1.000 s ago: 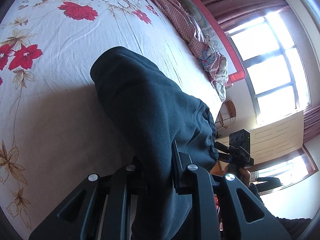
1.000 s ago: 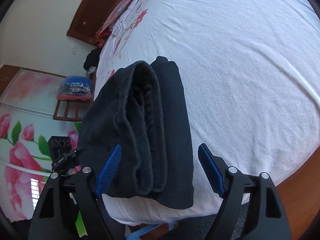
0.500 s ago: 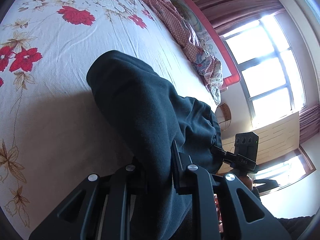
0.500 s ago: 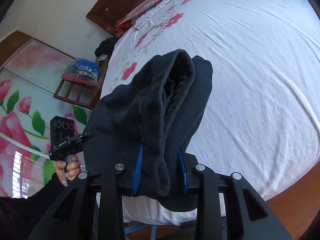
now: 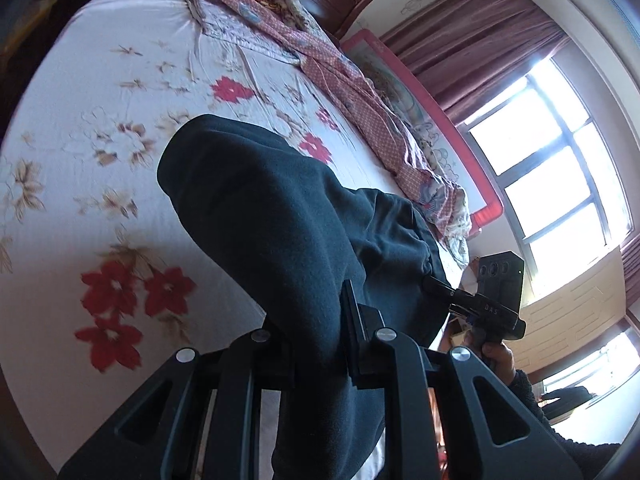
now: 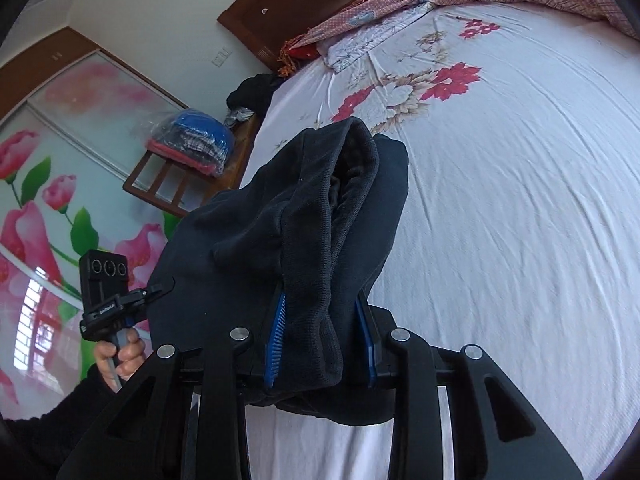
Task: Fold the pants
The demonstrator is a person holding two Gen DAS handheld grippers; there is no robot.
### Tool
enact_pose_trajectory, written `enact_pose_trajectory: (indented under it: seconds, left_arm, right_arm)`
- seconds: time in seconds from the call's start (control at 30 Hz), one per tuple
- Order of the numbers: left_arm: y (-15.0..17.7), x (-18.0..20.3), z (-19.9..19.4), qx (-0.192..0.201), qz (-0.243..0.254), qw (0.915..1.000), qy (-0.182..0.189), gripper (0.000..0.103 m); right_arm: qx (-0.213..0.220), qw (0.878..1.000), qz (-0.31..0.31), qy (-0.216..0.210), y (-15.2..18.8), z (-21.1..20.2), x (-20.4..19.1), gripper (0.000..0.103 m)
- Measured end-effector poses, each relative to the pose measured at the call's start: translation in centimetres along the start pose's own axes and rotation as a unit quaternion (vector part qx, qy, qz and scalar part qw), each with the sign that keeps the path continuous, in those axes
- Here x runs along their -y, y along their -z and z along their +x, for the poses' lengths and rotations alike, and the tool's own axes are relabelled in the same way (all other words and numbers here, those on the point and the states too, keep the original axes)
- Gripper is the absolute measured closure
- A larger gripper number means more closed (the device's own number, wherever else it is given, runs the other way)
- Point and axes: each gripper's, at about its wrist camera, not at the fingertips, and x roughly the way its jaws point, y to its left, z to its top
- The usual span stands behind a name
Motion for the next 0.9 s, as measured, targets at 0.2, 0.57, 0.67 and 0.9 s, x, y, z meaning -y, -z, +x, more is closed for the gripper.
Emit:
enact_pose_trajectory:
  seconds: [0.2, 0.57, 0.67, 0.9]
  left_arm:
    - [1.0, -6.7, 2.6, -0.064, -0.030, 0.9862, -0.150, 0.049]
    - [4.9, 2.1, 0.0, 0.014, 0.114, 0.9883, -0.100, 0.030]
    - [4.9, 4.3, 4.1, -0.018, 0.137, 0.9885, -0.061, 0.030]
    - [8.6, 2.9, 8.5, -0.096, 0.090, 0.9906, -0.037, 0.031]
  right_arm:
    - [-0.058, 0.990, 0.120, 0.055, 1.6, 5.3, 6.1, 0.026]
    - [0.051, 0.998, 0.013, 0.022, -0.7, 1.4, -2.8, 0.025]
    - [0.029, 0.999, -0.012, 0.022, -2.6, 5.0, -4.5, 0.025]
    - [0.002, 0.997, 0.078, 0.019, -4.6, 10.2, 0.8, 0.030]
